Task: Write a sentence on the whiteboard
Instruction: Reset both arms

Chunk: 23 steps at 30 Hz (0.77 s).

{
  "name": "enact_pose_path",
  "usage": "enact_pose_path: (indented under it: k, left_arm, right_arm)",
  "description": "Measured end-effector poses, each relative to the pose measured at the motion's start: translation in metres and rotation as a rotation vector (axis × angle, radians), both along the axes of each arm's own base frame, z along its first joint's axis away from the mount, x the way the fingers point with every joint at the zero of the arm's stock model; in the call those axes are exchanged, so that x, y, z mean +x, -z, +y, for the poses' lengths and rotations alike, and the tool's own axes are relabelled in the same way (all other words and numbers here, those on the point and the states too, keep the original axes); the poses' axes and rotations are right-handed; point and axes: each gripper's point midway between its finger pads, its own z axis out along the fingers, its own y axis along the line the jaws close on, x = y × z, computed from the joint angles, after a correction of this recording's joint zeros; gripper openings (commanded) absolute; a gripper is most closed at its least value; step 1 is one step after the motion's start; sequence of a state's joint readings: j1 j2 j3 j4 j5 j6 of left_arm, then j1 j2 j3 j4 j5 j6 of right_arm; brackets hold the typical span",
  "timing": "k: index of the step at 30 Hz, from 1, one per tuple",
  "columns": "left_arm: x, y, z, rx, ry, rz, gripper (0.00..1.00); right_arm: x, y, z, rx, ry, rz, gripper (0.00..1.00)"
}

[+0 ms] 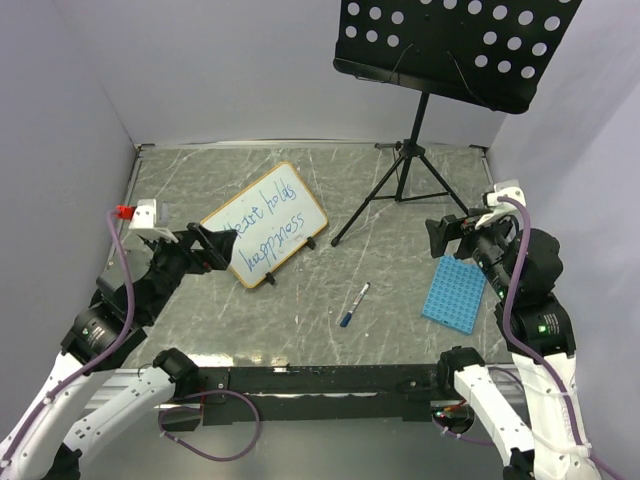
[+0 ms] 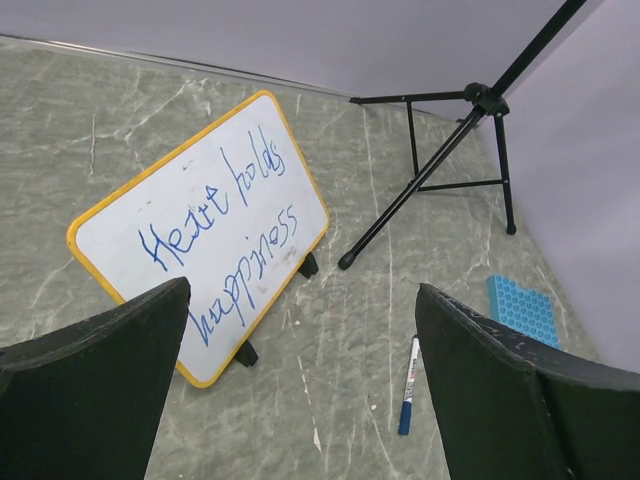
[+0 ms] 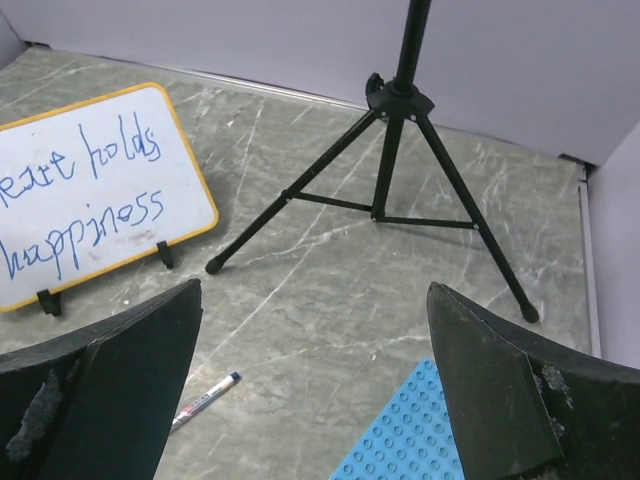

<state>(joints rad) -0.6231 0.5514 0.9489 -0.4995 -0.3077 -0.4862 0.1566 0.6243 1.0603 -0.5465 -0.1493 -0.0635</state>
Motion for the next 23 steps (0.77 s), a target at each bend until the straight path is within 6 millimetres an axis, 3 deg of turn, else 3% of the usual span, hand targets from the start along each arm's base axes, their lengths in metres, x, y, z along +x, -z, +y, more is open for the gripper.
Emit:
enact_pose_path:
  k: [11, 17, 23]
  left_arm:
    - [-0.009, -0.010, 0.008, -0.029, -0.007, -0.040, 0.97]
    - [-0.004, -0.002, 0.006, -0.013, -0.013, -0.020, 0.97]
    - [0.000, 0.011, 0.005, 0.005, -0.026, 0.003, 0.97]
  right_arm:
    - [-0.005, 0.003, -0.002, 0.025, 0.014, -0.002, 1.00]
    - [-0.001, 0.022, -0.003, 0.015, 0.022, 0.035, 1.00]
    - [0.002, 0.028, -0.003, 0.011, 0.028, 0.040, 1.00]
